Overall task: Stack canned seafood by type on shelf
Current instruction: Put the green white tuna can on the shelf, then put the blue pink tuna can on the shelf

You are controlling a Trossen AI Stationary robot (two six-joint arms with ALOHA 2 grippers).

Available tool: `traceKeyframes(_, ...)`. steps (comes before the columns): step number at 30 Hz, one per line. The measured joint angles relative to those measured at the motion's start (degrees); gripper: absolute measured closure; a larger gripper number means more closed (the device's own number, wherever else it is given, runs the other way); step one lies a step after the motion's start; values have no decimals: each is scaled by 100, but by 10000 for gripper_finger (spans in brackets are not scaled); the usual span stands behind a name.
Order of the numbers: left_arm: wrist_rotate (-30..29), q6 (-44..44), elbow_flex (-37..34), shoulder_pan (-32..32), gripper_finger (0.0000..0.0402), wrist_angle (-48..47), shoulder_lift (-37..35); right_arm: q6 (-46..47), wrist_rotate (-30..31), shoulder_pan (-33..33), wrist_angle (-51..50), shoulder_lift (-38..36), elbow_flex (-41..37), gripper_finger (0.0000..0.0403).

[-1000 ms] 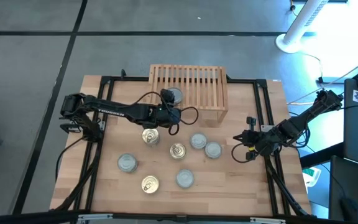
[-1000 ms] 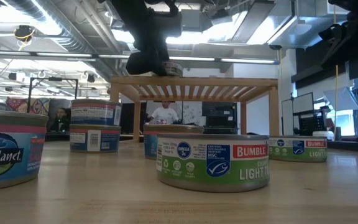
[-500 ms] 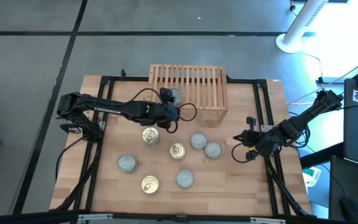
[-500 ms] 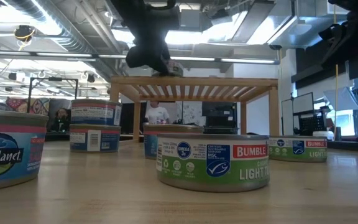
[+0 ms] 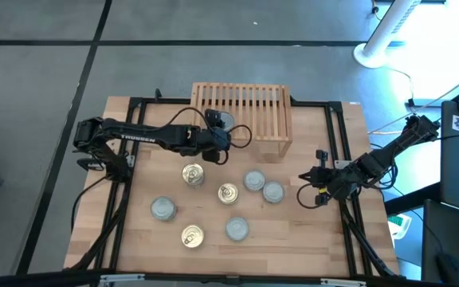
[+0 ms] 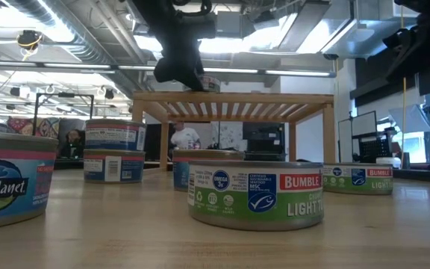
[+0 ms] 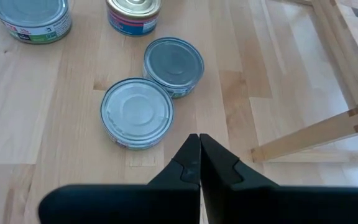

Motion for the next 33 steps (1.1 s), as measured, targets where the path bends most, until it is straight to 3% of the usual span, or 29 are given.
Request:
traceKeyframes(5,80,10,7,80,164,-2,0,1,-61,0,0,0,0,402)
traceKeyframes(16,827,-294,9,533,164,-43,-378,0,-61,0,0,0,-2,402)
traceKeyframes(22,1579,-660,9,703,164,-45,-453,0,-61,0,0,0,-2,402)
traceKeyframes(33,1673,-728,9,351,164,171,-455,0,-166,0,13,0,-2,402)
